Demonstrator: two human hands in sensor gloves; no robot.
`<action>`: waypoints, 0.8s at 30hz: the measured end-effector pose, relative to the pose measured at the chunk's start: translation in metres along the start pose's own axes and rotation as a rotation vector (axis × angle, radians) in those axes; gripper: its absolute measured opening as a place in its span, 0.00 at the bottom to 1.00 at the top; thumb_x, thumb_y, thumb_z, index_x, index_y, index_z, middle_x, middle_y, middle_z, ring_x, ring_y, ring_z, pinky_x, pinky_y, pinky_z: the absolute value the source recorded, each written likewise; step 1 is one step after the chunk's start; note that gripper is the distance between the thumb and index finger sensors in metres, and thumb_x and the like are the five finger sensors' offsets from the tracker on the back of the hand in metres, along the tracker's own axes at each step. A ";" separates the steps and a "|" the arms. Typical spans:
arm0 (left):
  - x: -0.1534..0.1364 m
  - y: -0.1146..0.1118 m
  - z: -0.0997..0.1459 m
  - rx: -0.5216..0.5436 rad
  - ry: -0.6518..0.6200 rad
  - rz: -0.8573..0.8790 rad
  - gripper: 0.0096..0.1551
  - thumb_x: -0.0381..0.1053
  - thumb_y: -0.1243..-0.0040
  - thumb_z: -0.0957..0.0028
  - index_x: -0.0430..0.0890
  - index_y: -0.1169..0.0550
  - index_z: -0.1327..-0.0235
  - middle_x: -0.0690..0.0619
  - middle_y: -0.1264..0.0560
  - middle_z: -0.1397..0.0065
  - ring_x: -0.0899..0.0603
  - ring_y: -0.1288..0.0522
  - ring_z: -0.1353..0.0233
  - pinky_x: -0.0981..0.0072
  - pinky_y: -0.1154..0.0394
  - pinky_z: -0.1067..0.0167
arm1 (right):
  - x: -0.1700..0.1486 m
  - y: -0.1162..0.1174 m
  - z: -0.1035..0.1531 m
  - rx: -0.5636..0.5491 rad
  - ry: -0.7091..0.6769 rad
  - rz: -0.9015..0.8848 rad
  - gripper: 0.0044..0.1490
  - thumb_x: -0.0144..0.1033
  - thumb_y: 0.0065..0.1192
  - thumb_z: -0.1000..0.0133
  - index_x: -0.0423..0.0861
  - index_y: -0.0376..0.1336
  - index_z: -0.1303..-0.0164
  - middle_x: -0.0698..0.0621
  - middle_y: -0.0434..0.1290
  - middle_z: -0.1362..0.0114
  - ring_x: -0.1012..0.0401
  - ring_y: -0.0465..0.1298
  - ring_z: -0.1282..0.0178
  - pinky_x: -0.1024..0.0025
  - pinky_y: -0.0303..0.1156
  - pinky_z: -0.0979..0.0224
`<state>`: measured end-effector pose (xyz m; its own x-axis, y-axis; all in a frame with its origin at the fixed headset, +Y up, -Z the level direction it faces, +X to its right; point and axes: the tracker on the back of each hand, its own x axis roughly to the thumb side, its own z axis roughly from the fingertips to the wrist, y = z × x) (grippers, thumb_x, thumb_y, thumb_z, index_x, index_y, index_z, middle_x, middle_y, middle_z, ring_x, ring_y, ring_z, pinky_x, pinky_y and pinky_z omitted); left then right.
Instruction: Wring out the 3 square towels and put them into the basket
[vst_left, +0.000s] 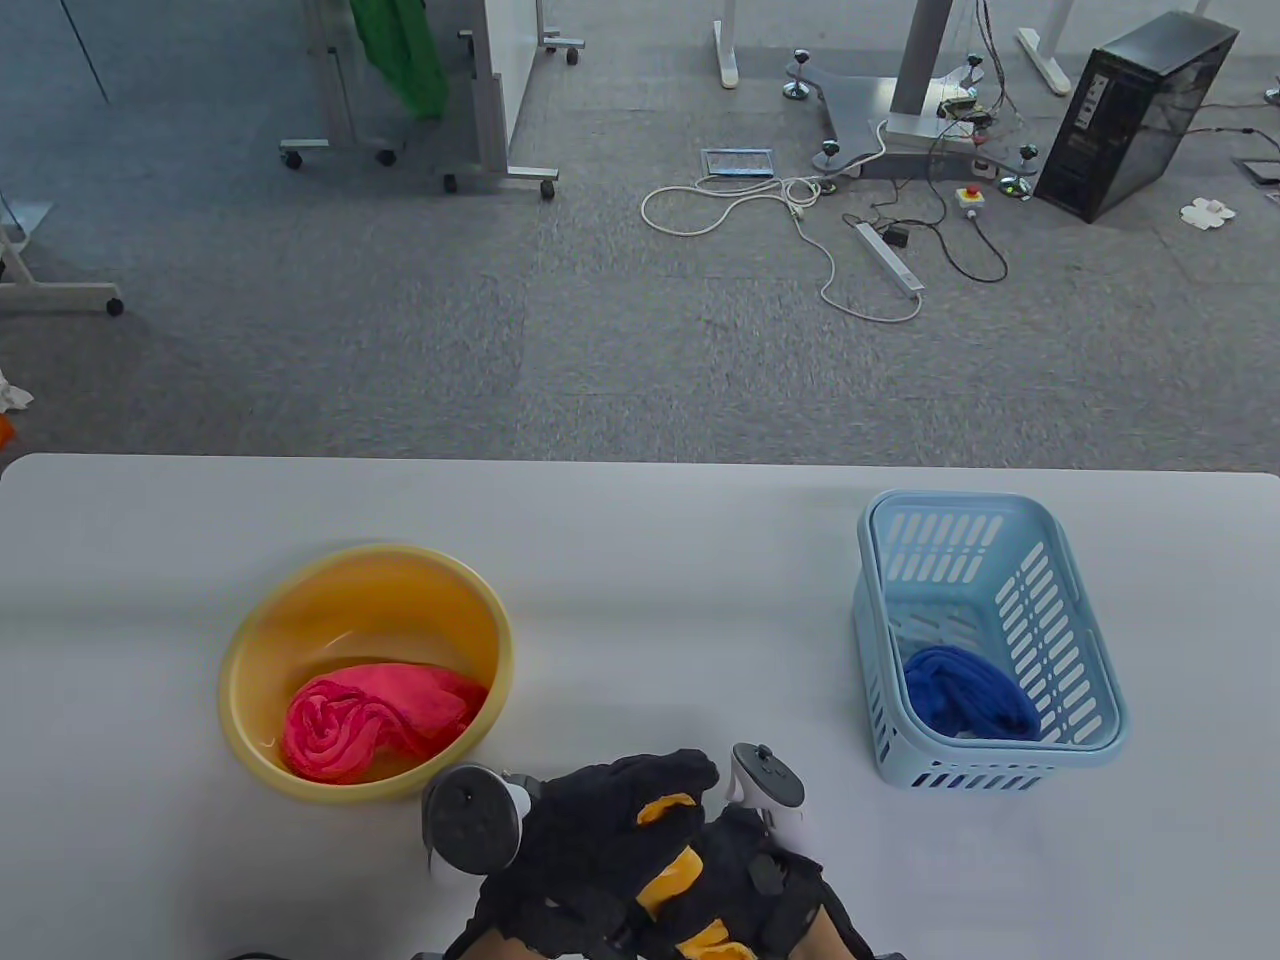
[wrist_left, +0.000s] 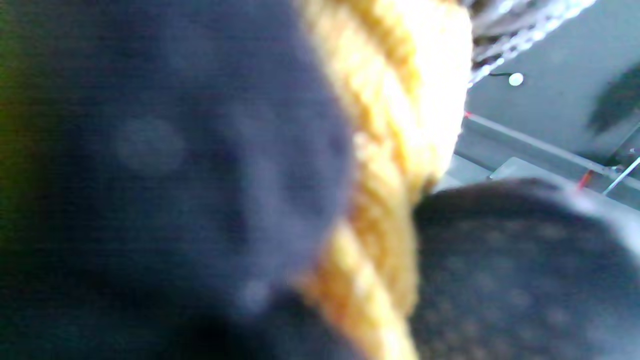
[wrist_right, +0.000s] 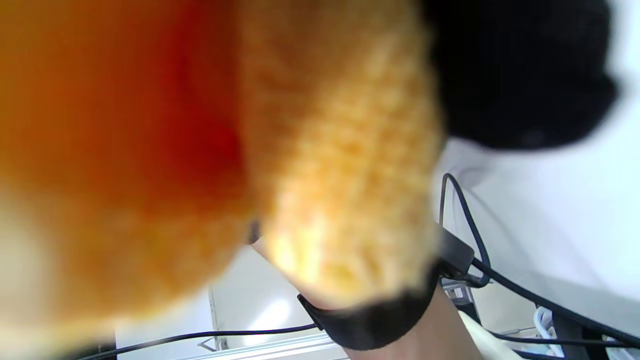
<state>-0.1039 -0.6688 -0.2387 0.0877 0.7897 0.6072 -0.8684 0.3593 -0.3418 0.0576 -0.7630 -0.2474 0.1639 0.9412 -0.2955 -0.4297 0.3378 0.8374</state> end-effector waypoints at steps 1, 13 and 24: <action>-0.001 0.000 0.001 0.014 0.009 0.002 0.26 0.54 0.28 0.42 0.51 0.21 0.32 0.50 0.16 0.43 0.32 0.22 0.66 0.61 0.25 0.82 | 0.002 -0.001 0.001 -0.019 0.008 0.026 0.42 0.52 0.93 0.61 0.38 0.75 0.47 0.46 0.87 0.58 0.51 0.87 0.75 0.69 0.86 0.74; -0.008 0.002 0.007 0.142 0.147 -0.051 0.30 0.58 0.26 0.45 0.52 0.22 0.30 0.49 0.20 0.36 0.32 0.21 0.56 0.60 0.22 0.73 | 0.042 -0.006 0.025 -0.330 0.078 0.512 0.46 0.46 0.91 0.54 0.39 0.66 0.32 0.41 0.80 0.44 0.48 0.85 0.59 0.63 0.85 0.58; -0.012 0.011 0.014 0.242 0.285 -0.041 0.34 0.62 0.27 0.44 0.49 0.23 0.29 0.44 0.21 0.36 0.35 0.20 0.58 0.61 0.21 0.74 | 0.065 0.010 0.032 -0.628 0.044 0.841 0.48 0.42 0.91 0.54 0.42 0.63 0.28 0.41 0.77 0.37 0.45 0.83 0.50 0.58 0.83 0.50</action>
<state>-0.1217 -0.6815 -0.2400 0.2276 0.8962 0.3809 -0.9487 0.2923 -0.1208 0.0927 -0.6991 -0.2433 -0.4283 0.8703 0.2434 -0.7757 -0.4922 0.3950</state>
